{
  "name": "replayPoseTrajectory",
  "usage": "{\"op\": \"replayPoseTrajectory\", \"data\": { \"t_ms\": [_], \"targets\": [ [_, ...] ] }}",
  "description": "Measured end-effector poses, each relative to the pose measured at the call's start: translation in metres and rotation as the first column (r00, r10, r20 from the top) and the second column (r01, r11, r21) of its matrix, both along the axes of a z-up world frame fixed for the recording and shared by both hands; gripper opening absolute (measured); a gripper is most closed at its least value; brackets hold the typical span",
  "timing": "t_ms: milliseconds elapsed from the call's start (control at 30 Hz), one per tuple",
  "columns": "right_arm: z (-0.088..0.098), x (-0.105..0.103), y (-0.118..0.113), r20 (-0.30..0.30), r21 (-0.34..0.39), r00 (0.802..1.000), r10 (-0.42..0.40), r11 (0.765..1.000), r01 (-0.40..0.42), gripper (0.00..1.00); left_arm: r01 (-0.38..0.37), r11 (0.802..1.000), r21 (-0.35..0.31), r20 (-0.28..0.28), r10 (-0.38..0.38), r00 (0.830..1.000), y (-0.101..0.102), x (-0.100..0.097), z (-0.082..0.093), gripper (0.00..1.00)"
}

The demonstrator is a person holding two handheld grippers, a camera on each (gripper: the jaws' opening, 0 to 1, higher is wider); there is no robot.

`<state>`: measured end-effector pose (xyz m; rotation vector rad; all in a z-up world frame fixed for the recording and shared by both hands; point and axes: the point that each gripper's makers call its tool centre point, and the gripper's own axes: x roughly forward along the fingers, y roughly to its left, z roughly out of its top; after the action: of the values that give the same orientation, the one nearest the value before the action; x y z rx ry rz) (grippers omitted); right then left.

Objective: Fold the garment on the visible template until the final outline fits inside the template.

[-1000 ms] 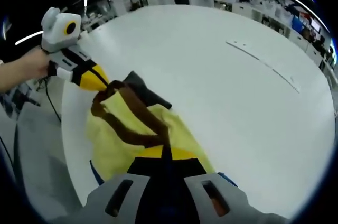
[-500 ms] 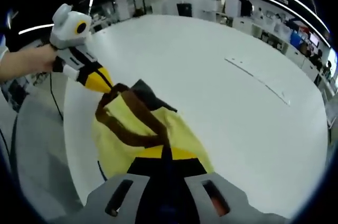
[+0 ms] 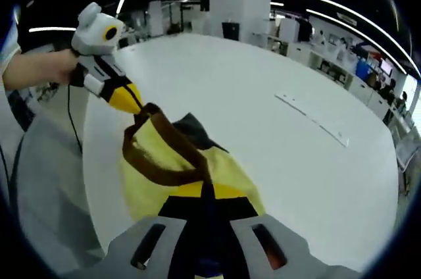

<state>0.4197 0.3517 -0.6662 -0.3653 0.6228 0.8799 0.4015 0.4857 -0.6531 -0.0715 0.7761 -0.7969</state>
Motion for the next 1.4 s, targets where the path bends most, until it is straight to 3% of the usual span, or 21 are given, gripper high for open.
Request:
{"op": "replayPoseTrajectory", "data": {
  "t_ms": [233,433,1033,1400],
  "targets": [
    [0.013,-0.009,-0.003,0.051,0.047,0.998,-0.020,0.999,0.017,0.03,0.017,1.000,-0.002,0.023,-0.017,1.000,-0.004,-0.011,0.009,0.00],
    [0.017,-0.019,-0.009,0.061,0.049,0.997,-0.039,0.998,0.036,0.03,0.029,1.000,-0.009,0.032,-0.029,0.999,-0.008,-0.020,0.016,0.00],
    [0.053,-0.027,-0.016,0.131,0.065,0.988,-0.077,0.996,0.069,0.02,0.041,0.999,-0.020,0.091,-0.039,0.995,-0.014,-0.023,0.047,0.00],
    [0.097,-0.019,-0.018,0.218,0.128,0.968,-0.127,0.987,0.101,0.02,0.018,0.998,-0.054,0.143,-0.010,0.990,-0.011,-0.019,0.075,0.00]
  ]
}}
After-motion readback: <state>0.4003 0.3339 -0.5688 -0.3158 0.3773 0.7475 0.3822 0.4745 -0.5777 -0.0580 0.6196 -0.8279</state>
